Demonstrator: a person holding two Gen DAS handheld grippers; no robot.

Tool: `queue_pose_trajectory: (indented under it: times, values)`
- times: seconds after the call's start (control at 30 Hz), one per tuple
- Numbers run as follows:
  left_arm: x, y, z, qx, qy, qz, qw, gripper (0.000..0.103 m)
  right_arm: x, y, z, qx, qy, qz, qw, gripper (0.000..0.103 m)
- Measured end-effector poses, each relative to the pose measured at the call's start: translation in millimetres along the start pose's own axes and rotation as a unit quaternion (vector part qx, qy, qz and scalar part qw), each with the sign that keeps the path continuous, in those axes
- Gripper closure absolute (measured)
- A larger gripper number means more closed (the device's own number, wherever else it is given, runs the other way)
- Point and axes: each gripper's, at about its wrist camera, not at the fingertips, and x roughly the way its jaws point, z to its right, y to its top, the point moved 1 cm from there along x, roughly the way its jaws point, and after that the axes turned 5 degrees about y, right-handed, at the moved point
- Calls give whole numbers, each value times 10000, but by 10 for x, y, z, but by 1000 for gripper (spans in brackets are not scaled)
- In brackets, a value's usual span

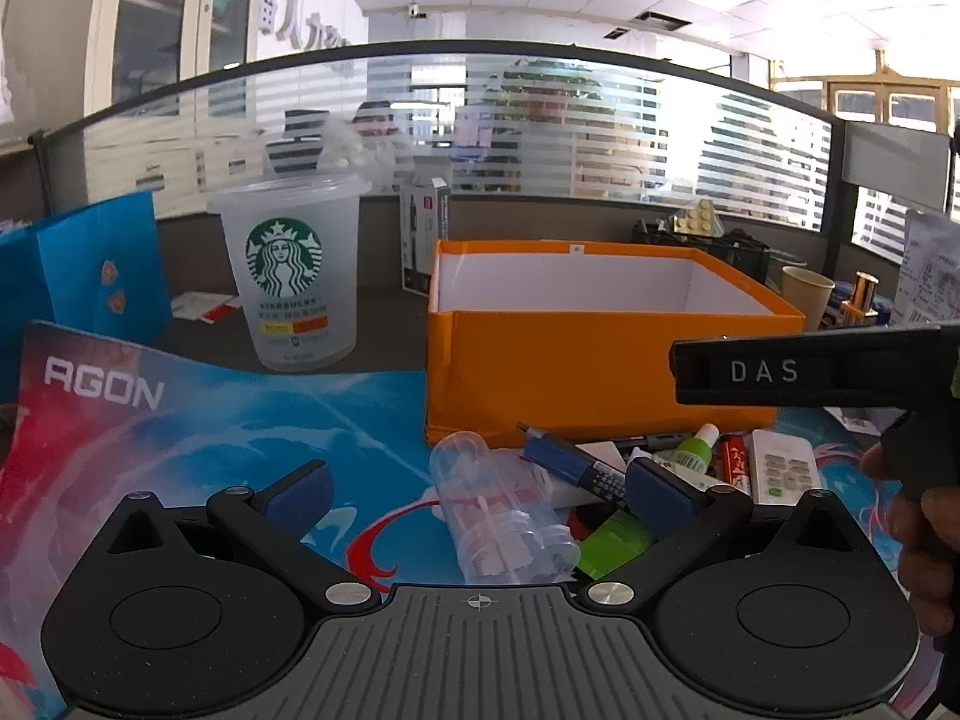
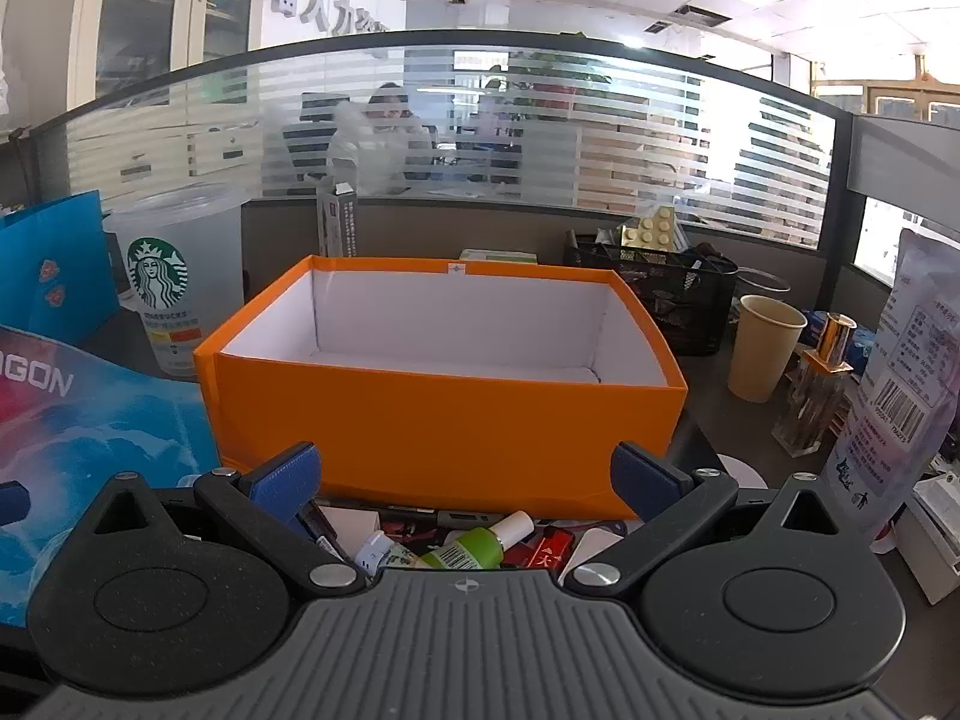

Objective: Organize rigid objects
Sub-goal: 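Move the left tool toward the clear cup while the right tool approaches the white remote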

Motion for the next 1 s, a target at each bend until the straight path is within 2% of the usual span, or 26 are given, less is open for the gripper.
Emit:
queue_pose_trajectory:
  times: [0.67,1.0]
  values:
    - [65,-24,-16,6,-33,-58,10000,0,25,-8,-13,-150,-172,-92,9997,0]
    - [162,-11,-239,-200,196,-164,9995,0,80,-21,48,-105,-194,-131,9997,0]
